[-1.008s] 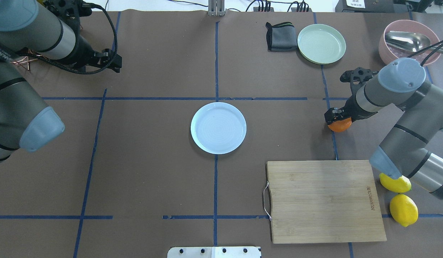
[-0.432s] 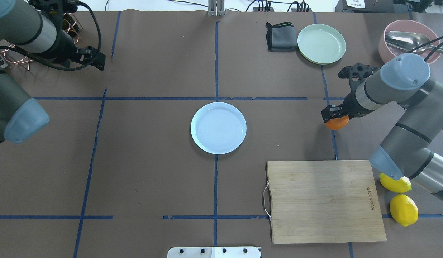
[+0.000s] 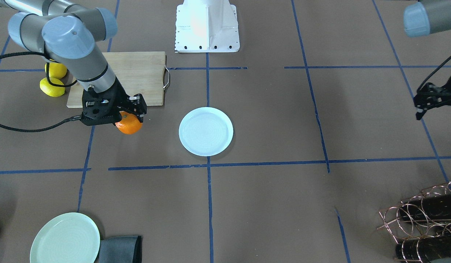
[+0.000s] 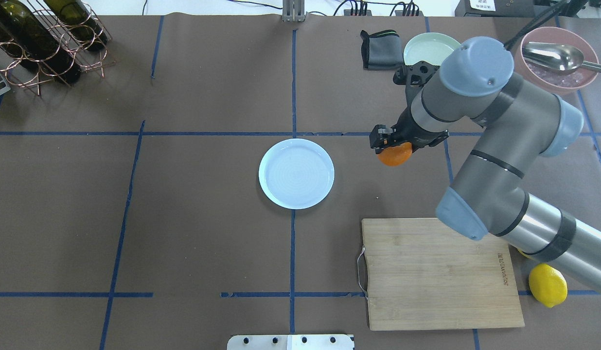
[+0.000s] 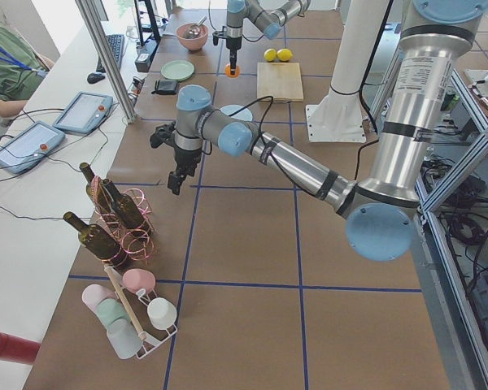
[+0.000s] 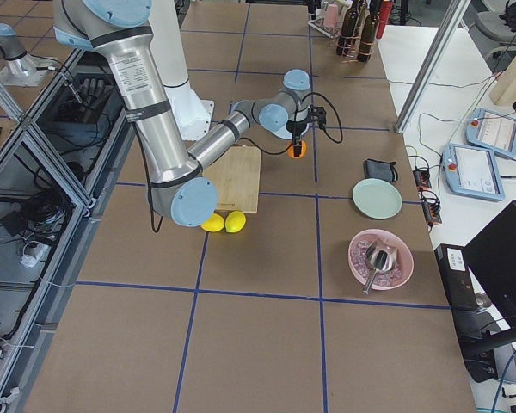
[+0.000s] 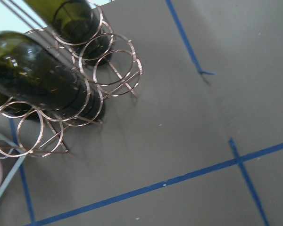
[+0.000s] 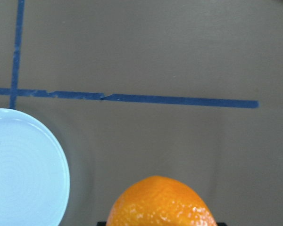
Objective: Pick orange to plate
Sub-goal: 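Carry the orange with the right gripper over the light blue plate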
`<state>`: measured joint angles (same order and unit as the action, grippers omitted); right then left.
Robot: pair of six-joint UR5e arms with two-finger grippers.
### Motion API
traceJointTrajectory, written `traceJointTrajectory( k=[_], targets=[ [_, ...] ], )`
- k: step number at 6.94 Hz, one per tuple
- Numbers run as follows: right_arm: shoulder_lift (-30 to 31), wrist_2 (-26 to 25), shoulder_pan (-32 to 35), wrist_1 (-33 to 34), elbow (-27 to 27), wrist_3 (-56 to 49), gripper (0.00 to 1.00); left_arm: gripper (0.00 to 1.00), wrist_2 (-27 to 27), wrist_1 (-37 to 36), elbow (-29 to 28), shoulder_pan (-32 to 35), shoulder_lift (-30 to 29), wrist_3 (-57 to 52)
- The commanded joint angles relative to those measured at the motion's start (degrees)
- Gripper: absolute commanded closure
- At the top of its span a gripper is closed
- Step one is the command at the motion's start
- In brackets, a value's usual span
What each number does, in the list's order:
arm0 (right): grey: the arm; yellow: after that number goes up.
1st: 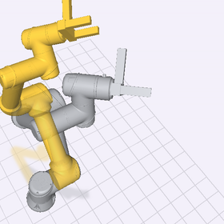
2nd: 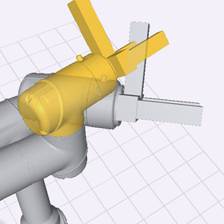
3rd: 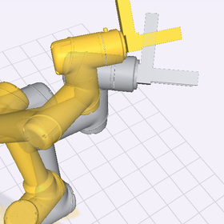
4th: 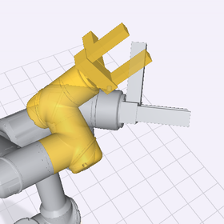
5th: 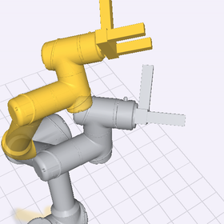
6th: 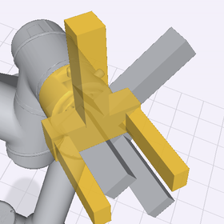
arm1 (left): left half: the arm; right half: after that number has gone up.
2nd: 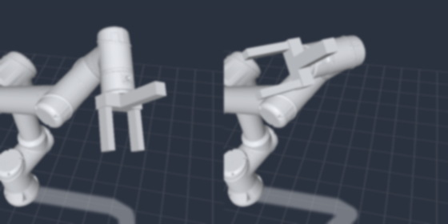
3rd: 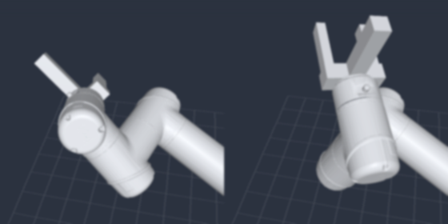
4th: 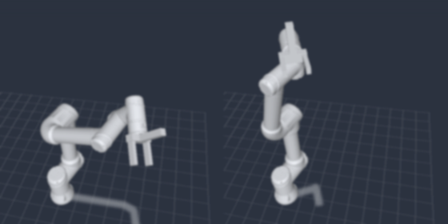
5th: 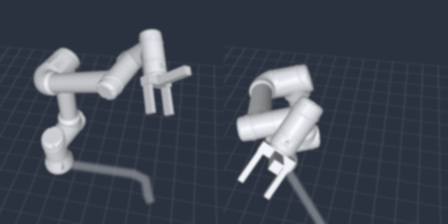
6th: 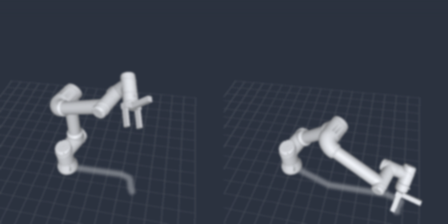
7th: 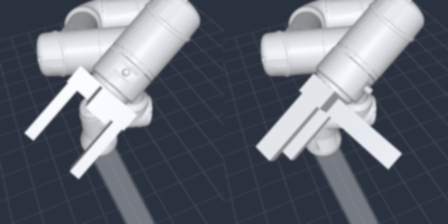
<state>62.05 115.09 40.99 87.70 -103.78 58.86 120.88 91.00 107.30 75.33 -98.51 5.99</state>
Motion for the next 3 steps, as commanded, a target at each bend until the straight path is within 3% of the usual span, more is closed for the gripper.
traceJointTrajectory(
  k=[1, 3],
  targets=[
    [-7.1, -4.2, -5.7, 0.6, 4.0, 5.0, 1.00, 0.00, 1.2, 1.2, -1.5, 4.9, 8.1, -14.4],
    [-15.5, -9.4, -9.7, 0.2, 14.5, 5.9, 1.00, 0.00, 1.0, 1.3, -4.9, 8.8, 8.4, -18.6]
  ],
)
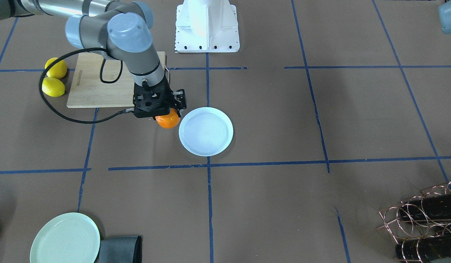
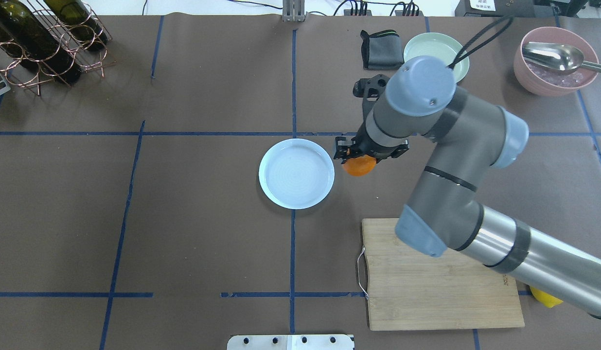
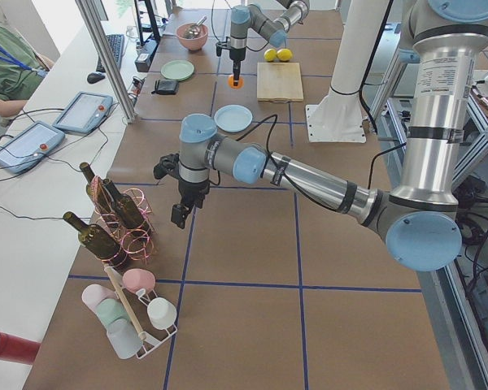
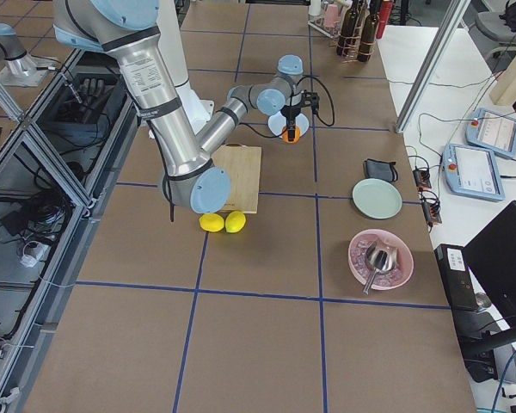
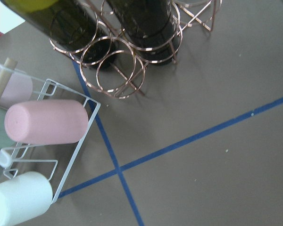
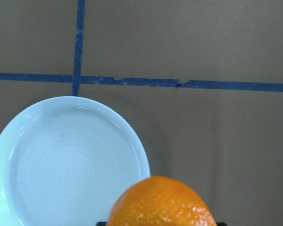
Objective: Pick orange to plate
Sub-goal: 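Carry the orange with the right gripper over the light blue plate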
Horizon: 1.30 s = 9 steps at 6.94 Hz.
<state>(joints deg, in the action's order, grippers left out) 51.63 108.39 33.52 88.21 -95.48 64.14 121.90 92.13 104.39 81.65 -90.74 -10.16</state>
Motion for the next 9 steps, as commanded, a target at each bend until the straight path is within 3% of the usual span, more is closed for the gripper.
traceJointTrajectory(
  k=[1, 3, 4, 5, 6, 8, 9],
  targets=[
    [-8.6, -3.4, -3.0, -0.4, 11.2, 0.5, 1.00, 0.00, -0.1, 0.2, -2.6, 3.2, 0.6, -2.4],
    [-10.3, -3.7, -3.6, -3.0, 15.3, 0.5, 1.00, 0.00, -0.2, 0.0, -3.0, 3.4, 0.5, -2.3],
    [-10.4, -3.7, -3.6, -3.4, 16.1, 0.5, 0.85, 0.00, -0.2, 0.0, -3.2, 3.9, 0.6, -2.3],
    [-10.4, -3.7, -4.0, -4.1, 16.2, 1.3, 0.12, 0.00, -0.2, 0.0, -3.2, 4.4, 0.6, -2.4],
    [-10.4, -3.6, -4.1, -5.1, 16.2, 2.6, 0.00, 0.00, -0.2, 0.0, -3.2, 4.6, 0.6, -2.4],
    [-10.5, -2.5, -2.7, -4.8, 13.8, 2.5, 0.00, 0.00, -0.2, 0.0, -3.2, 4.7, 0.5, -2.4],
    [-9.8, 0.8, 0.1, -1.5, 10.3, 2.2, 0.00, 0.00, -0.2, -0.1, -3.3, 4.8, 0.5, -2.3]
  ],
)
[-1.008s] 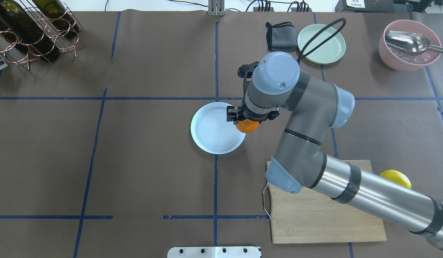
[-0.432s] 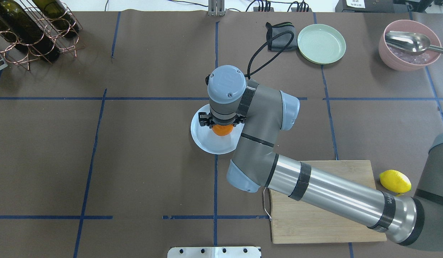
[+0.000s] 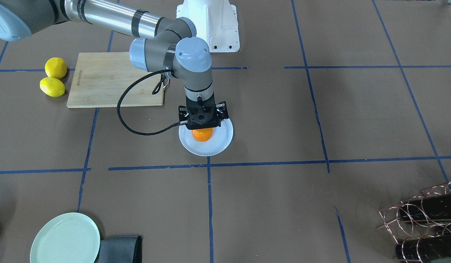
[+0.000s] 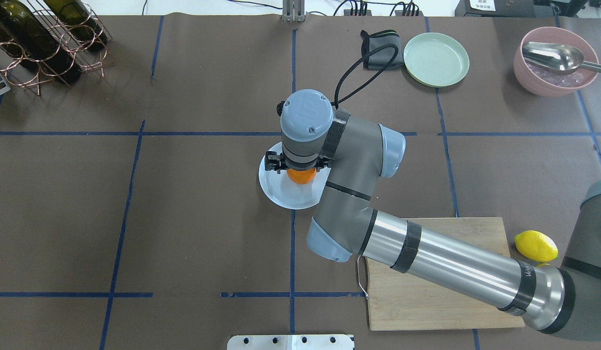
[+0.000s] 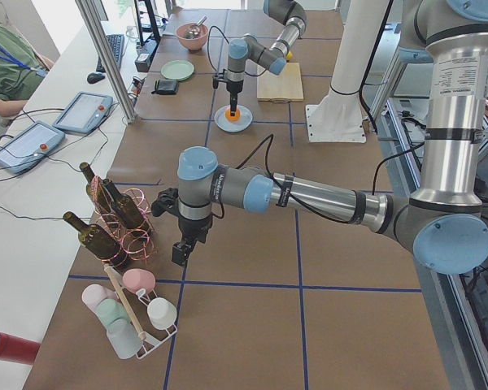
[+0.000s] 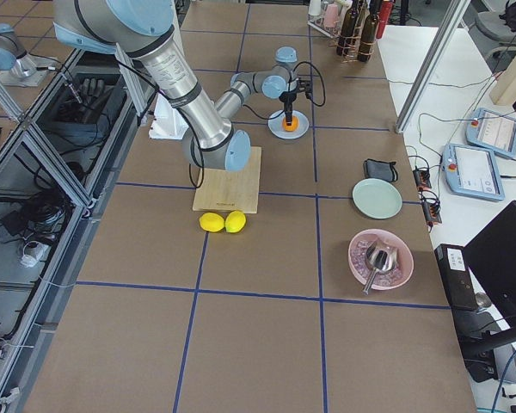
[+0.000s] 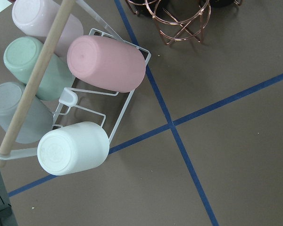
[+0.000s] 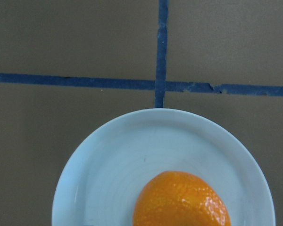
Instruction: Pick orange to plate
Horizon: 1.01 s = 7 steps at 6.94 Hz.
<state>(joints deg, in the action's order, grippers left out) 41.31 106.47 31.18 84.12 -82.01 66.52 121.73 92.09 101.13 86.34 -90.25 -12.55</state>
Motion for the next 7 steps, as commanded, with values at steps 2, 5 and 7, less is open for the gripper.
traceJointTrajectory(
  k=[2, 5, 7],
  targets=[
    [6.6, 6.6, 8.2, 13.7, -16.3, -7.6, 0.00, 0.00, 0.9, -0.9, -3.0, 2.3, -0.2, -0.1],
    [18.4, 16.0, 20.4, 15.4, -25.1, -22.8, 0.00, 0.00, 15.5, -1.6, -8.1, 3.5, 1.2, 0.7],
    [23.5, 19.6, 27.0, 15.2, -25.3, -31.5, 0.00, 0.00, 15.4, -1.6, -8.4, 3.4, 1.0, 1.3]
  ],
)
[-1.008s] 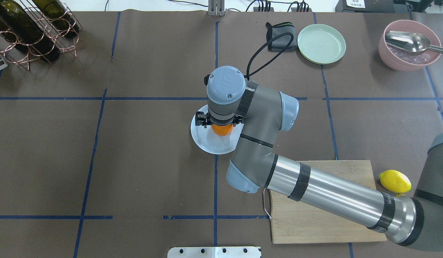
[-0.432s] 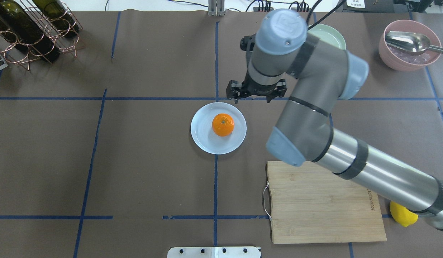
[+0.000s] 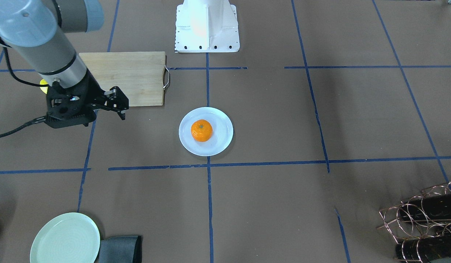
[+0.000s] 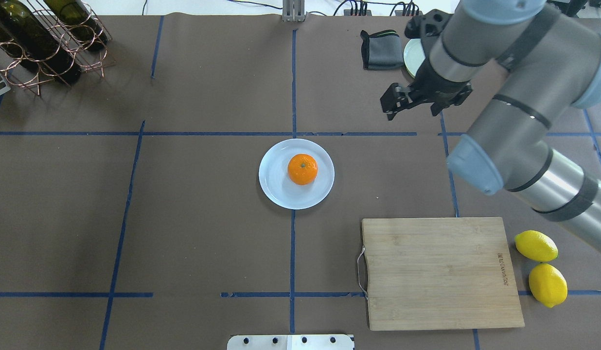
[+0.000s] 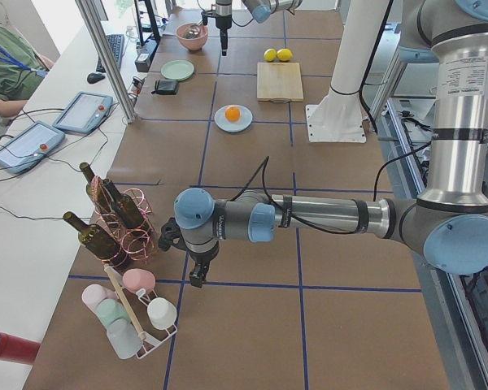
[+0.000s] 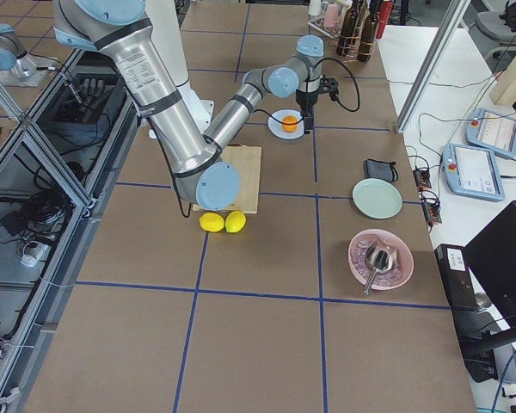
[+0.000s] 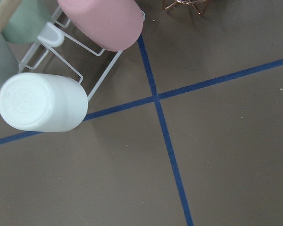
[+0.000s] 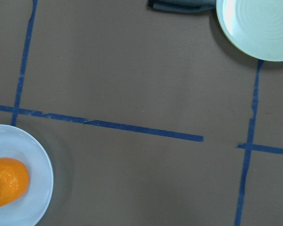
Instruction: Pick orange to plate
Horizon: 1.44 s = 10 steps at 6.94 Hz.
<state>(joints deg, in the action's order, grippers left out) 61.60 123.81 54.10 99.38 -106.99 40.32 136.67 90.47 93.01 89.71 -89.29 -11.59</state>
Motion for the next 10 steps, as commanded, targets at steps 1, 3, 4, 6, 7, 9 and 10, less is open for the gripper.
traceJointTrajectory(
  k=[1, 3, 4, 6, 7, 9, 10],
  targets=[
    [6.2, 3.4, 8.1, 0.1, 0.1, -12.2, 0.00, 0.00, 0.3, -0.1, -0.3, 0.0, 0.0, 1.6],
    [10.7, 5.1, 14.6, 0.1, 1.9, -23.9, 0.00, 0.00, 0.2, 0.0, -0.5, 0.1, 0.3, 8.0],
    [13.3, 5.6, 17.5, -0.1, 3.3, -30.0, 0.00, 0.00, 0.2, 0.0, -0.3, 0.1, 1.0, 8.2],
    [17.1, 14.1, 28.3, -0.5, 12.6, -45.1, 0.00, 0.00, 0.0, 0.0, -0.1, 0.1, 0.9, 8.2],
    [18.4, 14.3, 31.7, -0.5, 16.0, -51.0, 0.00, 0.00, 0.0, 0.0, -0.2, 0.1, 0.9, 8.2],
    [22.2, 14.6, 36.5, -0.7, 17.7, -54.6, 0.00, 0.00, 0.0, 0.0, -0.3, 0.1, 0.9, 8.2],
    [22.9, 14.4, 37.3, -0.7, 17.3, -54.0, 0.00, 0.00, -0.1, 0.0, -0.3, 0.1, 1.0, 8.2]
  ],
)
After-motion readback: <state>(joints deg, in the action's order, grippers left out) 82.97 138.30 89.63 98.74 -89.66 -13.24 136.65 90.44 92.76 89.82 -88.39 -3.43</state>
